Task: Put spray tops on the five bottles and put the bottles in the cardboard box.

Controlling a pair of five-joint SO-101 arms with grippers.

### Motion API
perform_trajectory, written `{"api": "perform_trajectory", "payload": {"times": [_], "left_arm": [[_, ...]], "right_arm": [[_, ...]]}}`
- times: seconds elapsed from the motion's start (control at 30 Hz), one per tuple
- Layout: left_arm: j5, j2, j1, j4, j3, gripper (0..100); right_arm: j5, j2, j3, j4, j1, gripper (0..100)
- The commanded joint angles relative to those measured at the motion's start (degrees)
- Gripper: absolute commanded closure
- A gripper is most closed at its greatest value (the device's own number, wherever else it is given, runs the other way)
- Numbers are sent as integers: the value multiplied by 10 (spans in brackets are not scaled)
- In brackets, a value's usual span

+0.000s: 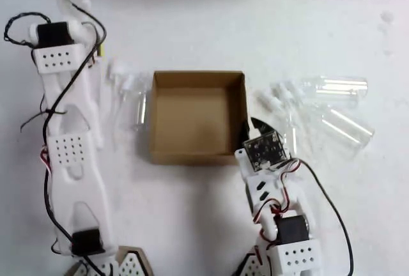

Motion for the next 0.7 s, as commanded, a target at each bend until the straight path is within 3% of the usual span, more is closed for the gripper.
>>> {"api": "perform_trajectory", "payload": {"times": [0.0, 0.27, 0.67], "left_arm": [[7, -129, 24, 3, 54, 979], [8, -491, 94, -10, 446, 978], [7, -887, 138, -140, 767, 977]], "right_arm": [[7, 3, 5, -16, 6, 967], [7, 3, 5, -15, 4, 967], [7, 3, 5, -15, 5, 970]]}}
